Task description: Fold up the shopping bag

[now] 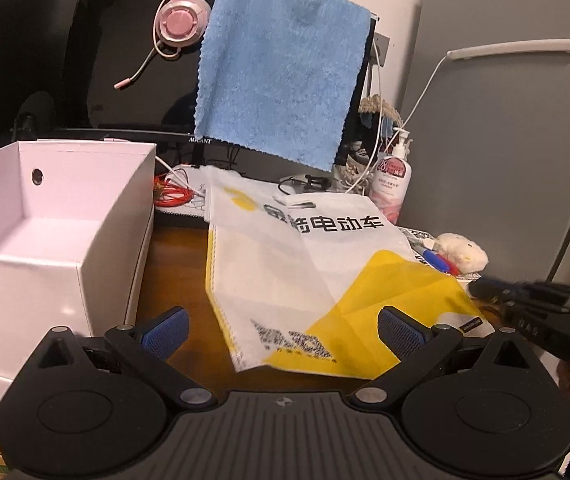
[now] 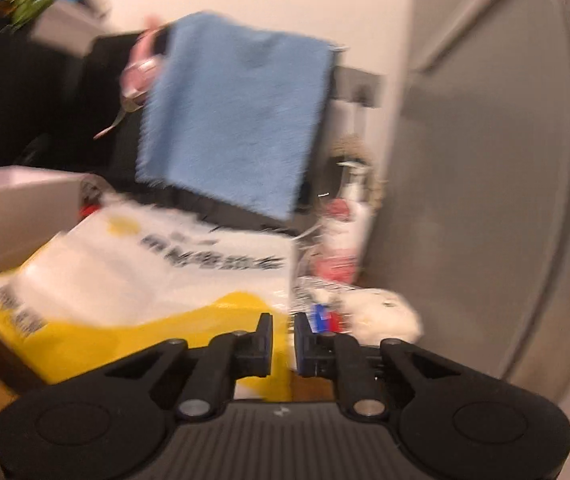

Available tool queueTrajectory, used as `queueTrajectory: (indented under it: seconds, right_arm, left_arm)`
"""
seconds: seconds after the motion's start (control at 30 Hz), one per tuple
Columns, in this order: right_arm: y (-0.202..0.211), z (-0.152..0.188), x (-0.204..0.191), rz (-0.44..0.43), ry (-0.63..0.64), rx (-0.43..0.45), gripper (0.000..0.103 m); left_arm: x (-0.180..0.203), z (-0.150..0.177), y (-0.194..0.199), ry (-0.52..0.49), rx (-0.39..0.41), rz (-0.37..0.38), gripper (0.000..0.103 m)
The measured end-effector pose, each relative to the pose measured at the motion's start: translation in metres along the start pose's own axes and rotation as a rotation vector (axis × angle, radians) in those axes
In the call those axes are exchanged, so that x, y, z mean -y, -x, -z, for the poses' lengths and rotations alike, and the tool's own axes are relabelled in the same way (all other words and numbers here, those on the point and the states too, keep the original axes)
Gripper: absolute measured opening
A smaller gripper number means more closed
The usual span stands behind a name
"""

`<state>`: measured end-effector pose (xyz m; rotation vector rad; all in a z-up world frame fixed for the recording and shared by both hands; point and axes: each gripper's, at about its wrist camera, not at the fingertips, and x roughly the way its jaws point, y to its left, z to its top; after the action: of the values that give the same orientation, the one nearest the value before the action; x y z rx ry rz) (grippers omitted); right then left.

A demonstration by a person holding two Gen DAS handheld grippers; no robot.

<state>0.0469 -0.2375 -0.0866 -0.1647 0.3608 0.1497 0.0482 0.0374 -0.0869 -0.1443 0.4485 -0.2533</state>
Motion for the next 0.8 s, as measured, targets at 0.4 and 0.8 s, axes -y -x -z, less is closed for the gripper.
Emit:
queueTrajectory:
  seconds: [0.4,0.8]
  right_arm:
    - [-0.032,0.008,0.005,-0.102,-0.151,-0.136,0.010]
    - [-0.034,0.016,0.006,-0.131,-0.190,-0.144,0.011]
  left_arm:
    - [-0.005,0.002,-0.018,0.059,-0.068,-0.003,0.102]
    - [0.001,0.010,-0.029,0.065,-0.168,-0.085,0.087]
